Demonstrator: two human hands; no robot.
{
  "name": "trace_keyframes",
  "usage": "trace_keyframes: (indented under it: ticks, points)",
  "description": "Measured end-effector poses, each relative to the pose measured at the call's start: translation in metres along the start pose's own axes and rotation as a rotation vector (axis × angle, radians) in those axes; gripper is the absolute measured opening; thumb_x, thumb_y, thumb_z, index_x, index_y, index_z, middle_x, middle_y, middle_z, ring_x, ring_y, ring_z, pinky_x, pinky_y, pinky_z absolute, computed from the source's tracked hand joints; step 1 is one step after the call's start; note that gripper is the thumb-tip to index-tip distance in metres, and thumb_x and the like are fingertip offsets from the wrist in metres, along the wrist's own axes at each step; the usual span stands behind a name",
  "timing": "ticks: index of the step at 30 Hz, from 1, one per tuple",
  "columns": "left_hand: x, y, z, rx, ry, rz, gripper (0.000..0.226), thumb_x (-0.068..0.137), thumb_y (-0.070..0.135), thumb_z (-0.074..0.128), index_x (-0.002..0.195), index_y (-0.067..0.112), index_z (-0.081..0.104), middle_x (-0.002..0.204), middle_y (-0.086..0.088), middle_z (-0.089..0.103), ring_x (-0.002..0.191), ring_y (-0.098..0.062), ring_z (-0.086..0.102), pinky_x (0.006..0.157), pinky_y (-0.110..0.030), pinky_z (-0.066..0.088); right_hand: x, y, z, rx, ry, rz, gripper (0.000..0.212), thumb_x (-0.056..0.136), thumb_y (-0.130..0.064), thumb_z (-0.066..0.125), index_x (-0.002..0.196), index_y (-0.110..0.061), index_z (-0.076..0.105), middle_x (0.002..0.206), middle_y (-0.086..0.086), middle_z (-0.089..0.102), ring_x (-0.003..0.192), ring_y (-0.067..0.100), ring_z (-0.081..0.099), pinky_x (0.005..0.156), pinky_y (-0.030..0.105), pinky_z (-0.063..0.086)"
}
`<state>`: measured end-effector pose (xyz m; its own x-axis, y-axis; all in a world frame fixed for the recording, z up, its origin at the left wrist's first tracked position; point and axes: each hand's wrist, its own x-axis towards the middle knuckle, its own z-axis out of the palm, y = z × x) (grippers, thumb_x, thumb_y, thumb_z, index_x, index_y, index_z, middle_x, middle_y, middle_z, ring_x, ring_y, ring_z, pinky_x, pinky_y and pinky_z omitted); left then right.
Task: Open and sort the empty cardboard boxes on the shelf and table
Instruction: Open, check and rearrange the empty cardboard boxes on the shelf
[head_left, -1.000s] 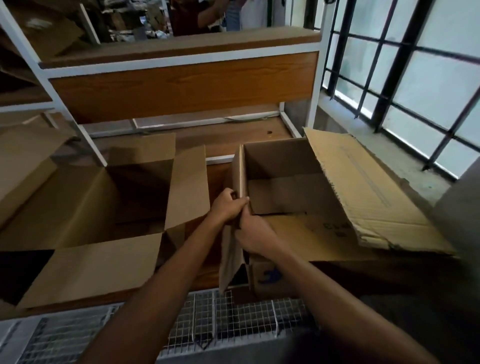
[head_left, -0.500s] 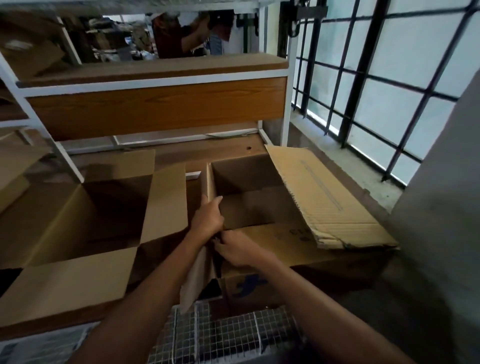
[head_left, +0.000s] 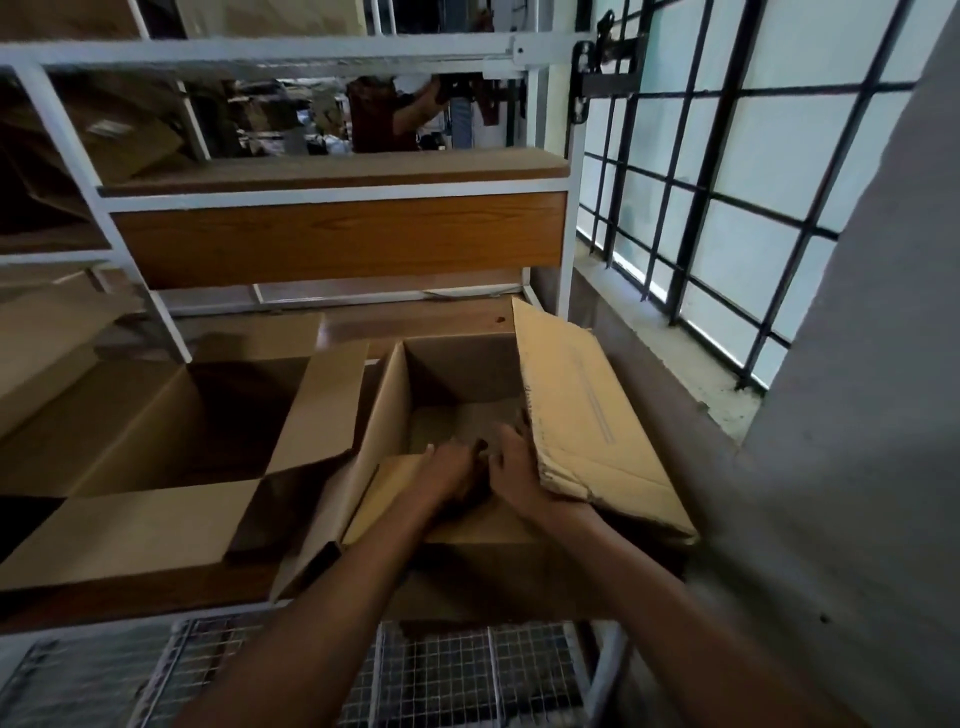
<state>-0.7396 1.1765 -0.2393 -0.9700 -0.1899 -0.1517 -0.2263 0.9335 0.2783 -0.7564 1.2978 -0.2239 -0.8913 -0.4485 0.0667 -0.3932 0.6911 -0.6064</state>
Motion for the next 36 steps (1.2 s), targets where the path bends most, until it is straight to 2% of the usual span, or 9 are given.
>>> trace_keyframes:
  ticks: [2,4,7,9,14,20,24,28,36]
  points:
    - [-0.001,0.005,0.006,0.028,-0.044,-0.046,0.048,0.098,0.052,0.034,0.131,0.021,0.051,0.136,-0.013,0.054,0.123,-0.033,0.05,0.108,-0.053,0.034,-0.005,0.018,-0.012,0.082,0.114,0.022,0.054,0.103,-0.028,0.04,0.153,-0.012,0.024,0.147,0.007,0.046,0.137,0.02,0.041,0.108,0.021,0.028]
    - [0.0,0.005,0.009,0.019,0.015,-0.061,0.055,0.096,0.058,0.034,0.126,0.016,0.053,0.132,-0.02,0.051,0.12,-0.038,0.047,0.102,-0.047,0.038,-0.021,0.024,-0.046,0.171,0.304,-0.01,0.063,0.099,-0.054,0.033,0.152,-0.02,0.029,0.127,-0.018,0.062,0.119,-0.003,0.053,0.096,0.005,0.028]
    - [0.004,0.005,0.004,0.013,0.106,-0.107,0.063,0.093,0.064,0.033,0.128,0.014,0.05,0.133,-0.021,0.046,0.122,-0.038,0.042,0.1,-0.046,0.037,-0.031,0.058,-0.075,-0.182,0.283,-0.069,0.044,0.096,-0.039,0.035,0.131,-0.025,0.056,0.141,-0.004,0.051,0.138,0.017,0.039,0.12,0.031,0.021]
    - [0.006,0.006,-0.005,0.018,0.173,-0.129,0.066,0.093,0.066,0.03,0.128,0.013,0.047,0.135,-0.019,0.044,0.122,-0.037,0.042,0.1,-0.049,0.037,-0.032,0.075,-0.092,-0.351,0.371,-0.031,0.042,0.09,-0.03,0.044,0.128,-0.017,0.058,0.148,0.008,0.045,0.144,0.027,0.03,0.119,0.045,0.023]
    - [0.008,0.007,-0.028,0.036,0.384,-0.133,0.066,0.089,0.07,0.027,0.114,0.014,0.049,0.122,-0.016,0.048,0.111,-0.033,0.045,0.094,-0.049,0.042,-0.031,0.11,-0.101,-0.546,0.208,0.201,0.063,0.087,-0.048,0.038,0.143,-0.02,0.046,0.154,0.013,0.037,0.146,0.032,0.021,0.118,0.046,0.012]
    - [0.005,0.007,-0.037,-0.006,0.552,-0.12,0.061,0.088,0.07,0.031,0.106,0.014,0.05,0.113,-0.012,0.05,0.103,-0.029,0.049,0.09,-0.047,0.045,-0.028,0.101,-0.09,-0.449,0.166,0.185,0.066,0.095,-0.049,0.033,0.149,-0.012,0.032,0.158,0.013,0.029,0.149,0.031,0.014,0.119,0.051,0.003]
    - [0.002,-0.005,-0.057,0.065,0.654,-0.099,0.058,0.09,0.069,0.031,0.102,0.015,0.048,0.107,-0.01,0.049,0.095,-0.028,0.05,0.086,-0.044,0.041,-0.024,0.092,-0.094,-0.233,0.077,0.17,0.064,0.096,-0.053,0.032,0.149,-0.017,0.025,0.152,0.013,0.038,0.141,0.034,0.029,0.117,0.053,0.015]
    - [0.002,-0.023,-0.061,0.105,0.579,-0.115,0.053,0.093,0.064,0.031,0.105,0.016,0.048,0.112,-0.012,0.049,0.103,-0.03,0.05,0.094,-0.047,0.04,-0.028,0.083,-0.094,0.089,-0.087,0.177,0.064,0.096,-0.055,0.041,0.149,-0.029,0.017,0.14,0.006,0.048,0.119,0.031,0.053,0.096,0.044,0.045]
    - [0.005,-0.031,-0.03,-0.028,0.47,-0.103,0.045,0.095,0.058,0.033,0.106,0.018,0.05,0.115,-0.007,0.048,0.11,-0.028,0.05,0.11,-0.054,0.029,-0.031,0.096,-0.079,0.25,-0.11,0.308,0.07,0.094,-0.057,0.048,0.153,-0.033,0.019,0.148,0.008,0.04,0.126,0.027,0.048,0.089,0.036,0.042]
